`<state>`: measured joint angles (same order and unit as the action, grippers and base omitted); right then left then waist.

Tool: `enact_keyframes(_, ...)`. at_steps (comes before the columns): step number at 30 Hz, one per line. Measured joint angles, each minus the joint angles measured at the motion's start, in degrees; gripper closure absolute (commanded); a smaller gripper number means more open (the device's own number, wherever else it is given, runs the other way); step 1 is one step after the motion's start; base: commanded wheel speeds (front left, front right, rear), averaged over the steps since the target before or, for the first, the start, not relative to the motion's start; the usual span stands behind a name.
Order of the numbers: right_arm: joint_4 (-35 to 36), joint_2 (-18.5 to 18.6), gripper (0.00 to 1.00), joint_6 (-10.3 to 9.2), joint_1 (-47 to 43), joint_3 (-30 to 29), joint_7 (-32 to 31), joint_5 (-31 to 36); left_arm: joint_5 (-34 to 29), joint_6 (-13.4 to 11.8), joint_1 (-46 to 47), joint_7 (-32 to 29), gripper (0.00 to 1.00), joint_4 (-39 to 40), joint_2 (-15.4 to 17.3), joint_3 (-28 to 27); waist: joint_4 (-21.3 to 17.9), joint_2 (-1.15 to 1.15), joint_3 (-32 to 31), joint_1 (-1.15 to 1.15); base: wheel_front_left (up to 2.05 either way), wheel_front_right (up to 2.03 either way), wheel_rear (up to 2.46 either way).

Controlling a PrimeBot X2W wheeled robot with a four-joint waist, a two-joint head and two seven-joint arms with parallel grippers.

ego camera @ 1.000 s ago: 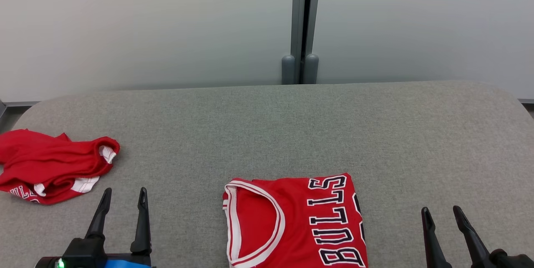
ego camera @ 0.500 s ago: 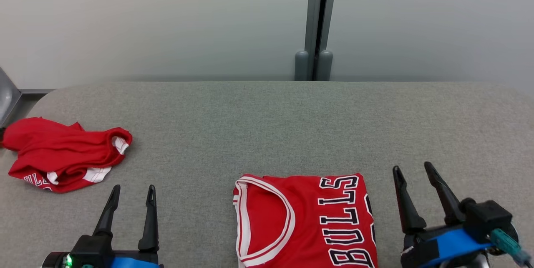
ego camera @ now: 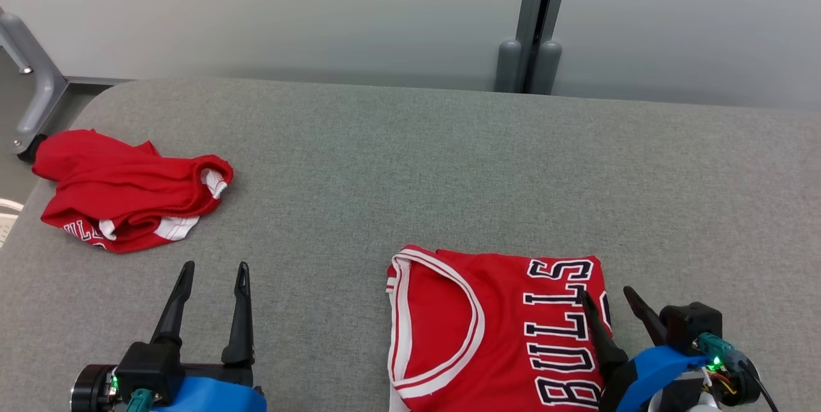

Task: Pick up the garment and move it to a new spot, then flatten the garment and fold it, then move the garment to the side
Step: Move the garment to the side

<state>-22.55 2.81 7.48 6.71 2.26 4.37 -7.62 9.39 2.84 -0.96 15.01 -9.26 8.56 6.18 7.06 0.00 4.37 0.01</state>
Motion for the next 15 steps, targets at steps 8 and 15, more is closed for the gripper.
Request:
enact_keyframes(8, -8.35, 0.02, 0.0, 0.01, 1.14, 0.11, 2.88, -1.55, -0.42, 0.24, 1.19, 0.04, 0.0, 0.05, -0.54, -0.43, 1.02, 0.0, 2.37, 0.0, 0.0, 0.0, 0.0)
enact_keyframes(15, -13.11, 0.04, 0.0, 0.0, 2.11, 3.27, 4.93, -6.41, -0.85, 0.71, 2.19, 0.05, 0.0, -0.31, -1.31, -0.78, 0.84, 0.0, 3.11, -0.01, 0.0, 0.0, 0.0)
